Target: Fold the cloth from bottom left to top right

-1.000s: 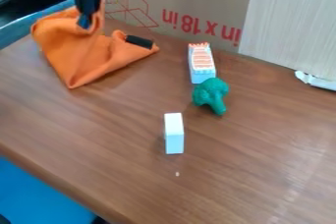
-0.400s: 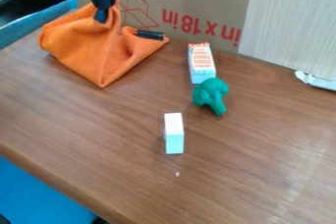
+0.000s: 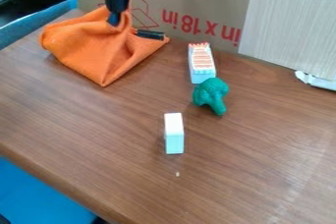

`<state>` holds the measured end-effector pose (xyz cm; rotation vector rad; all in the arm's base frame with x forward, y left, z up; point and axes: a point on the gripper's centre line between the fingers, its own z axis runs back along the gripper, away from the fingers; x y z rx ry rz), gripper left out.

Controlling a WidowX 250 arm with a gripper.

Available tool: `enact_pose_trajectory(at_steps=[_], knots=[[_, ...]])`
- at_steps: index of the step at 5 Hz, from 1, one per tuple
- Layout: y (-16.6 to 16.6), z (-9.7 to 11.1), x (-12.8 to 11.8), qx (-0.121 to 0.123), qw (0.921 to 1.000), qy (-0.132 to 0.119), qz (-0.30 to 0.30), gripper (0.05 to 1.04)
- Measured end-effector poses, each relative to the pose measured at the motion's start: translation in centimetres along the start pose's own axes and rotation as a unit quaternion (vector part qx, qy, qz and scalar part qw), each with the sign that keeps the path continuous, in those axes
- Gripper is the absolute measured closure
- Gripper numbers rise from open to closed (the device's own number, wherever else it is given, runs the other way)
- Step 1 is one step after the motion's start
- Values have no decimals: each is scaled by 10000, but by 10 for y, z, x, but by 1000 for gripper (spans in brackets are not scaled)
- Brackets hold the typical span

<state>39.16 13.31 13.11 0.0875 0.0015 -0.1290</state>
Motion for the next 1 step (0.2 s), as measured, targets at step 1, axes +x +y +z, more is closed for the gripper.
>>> enact_pose_trajectory(at_steps=[1], knots=[[-1,-12,16,-58,9997,226,-76,1025]])
